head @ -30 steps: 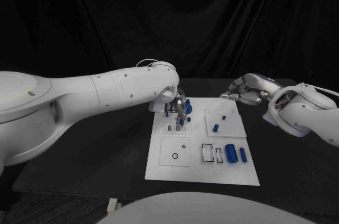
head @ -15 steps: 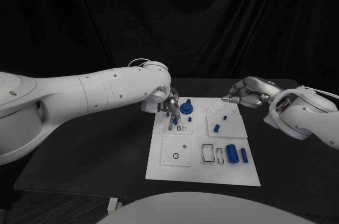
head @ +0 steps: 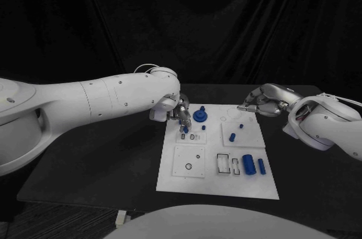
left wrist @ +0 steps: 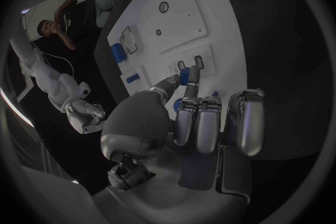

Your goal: Assemble the parts on the task board

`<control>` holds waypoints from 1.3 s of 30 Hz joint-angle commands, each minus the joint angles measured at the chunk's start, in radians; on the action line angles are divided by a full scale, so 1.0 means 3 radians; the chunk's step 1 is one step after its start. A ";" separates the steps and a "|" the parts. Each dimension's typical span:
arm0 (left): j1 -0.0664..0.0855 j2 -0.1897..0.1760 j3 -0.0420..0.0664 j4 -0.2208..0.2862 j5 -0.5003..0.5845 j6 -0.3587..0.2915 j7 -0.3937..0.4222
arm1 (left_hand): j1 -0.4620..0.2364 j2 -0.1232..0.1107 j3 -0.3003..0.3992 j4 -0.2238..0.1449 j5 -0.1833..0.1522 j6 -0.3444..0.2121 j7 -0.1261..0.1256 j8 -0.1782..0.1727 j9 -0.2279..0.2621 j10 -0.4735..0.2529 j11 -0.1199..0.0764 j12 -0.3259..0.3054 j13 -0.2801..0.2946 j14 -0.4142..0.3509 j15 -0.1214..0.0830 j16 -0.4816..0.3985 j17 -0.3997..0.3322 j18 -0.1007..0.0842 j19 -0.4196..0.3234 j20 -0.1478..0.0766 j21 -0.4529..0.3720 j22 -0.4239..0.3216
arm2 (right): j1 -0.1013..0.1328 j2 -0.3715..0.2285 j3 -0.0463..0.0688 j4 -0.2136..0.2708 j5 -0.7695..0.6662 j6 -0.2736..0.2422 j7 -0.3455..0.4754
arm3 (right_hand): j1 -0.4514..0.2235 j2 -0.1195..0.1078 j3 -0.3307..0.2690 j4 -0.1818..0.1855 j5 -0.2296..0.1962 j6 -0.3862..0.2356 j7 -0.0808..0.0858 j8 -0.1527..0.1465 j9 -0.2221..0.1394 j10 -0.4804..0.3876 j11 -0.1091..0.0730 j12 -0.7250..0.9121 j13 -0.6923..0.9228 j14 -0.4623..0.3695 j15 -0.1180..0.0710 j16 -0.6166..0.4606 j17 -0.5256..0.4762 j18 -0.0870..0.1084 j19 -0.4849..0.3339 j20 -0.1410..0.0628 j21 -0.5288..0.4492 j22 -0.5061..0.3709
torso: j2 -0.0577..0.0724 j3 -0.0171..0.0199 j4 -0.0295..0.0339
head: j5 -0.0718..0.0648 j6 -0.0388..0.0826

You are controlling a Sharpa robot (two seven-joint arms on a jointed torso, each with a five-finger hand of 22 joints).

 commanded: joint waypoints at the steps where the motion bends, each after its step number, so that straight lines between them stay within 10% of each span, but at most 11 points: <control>1: -0.0015 0.0003 0.0003 0.0012 -0.0003 -0.0134 0.0022 | -0.0007 0.0022 0.0549 -0.0526 0.0013 -0.0023 -0.0006 0.0023 0.0015 0.0343 -0.0028 0.0012 0.0869 0.0352 -0.0029 0.0009 0.0877 0.0053 -0.0018 0.0000 -0.0013 0.0441 | -0.0010 0.0005 0.0002 -0.0004 -0.0007 0.0047 -0.0070 | 0.0034 -0.0001 -0.0020 -0.0007 0.0019 0.0011 0.0015 -0.0013 0.0003 0.0347 0.0008 0.0012 0.0878 0.0344 0.0016 0.0010 0.0878 0.0047 -0.0019 -0.0001 -0.0015 0.0570 | 0.0004 -0.0002 0.0007 | 0.0006 0.0000; 39: -0.0147 0.0071 0.0003 -0.0027 -0.0003 -0.0295 0.0034 | -0.0131 0.0028 0.0584 -0.0393 -0.0108 -0.0166 -0.0021 0.0130 0.0226 0.0343 -0.0051 0.0012 0.0869 0.0352 -0.0048 0.0009 0.0877 0.0089 -0.0121 -0.0019 -0.0181 0.0327 | -0.0022 0.0019 0.0002 0.0004 -0.0007 0.0070 -0.0070 | 0.0076 0.0007 -0.0023 -0.0009 0.0040 0.0012 0.0012 -0.0020 0.0004 0.0347 0.0006 0.0012 0.0878 0.0344 0.0013 0.0010 0.0878 0.0052 -0.0033 -0.0004 -0.0044 0.0562 | 0.0010 -0.0006 0.0000 | 0.0028 0.0000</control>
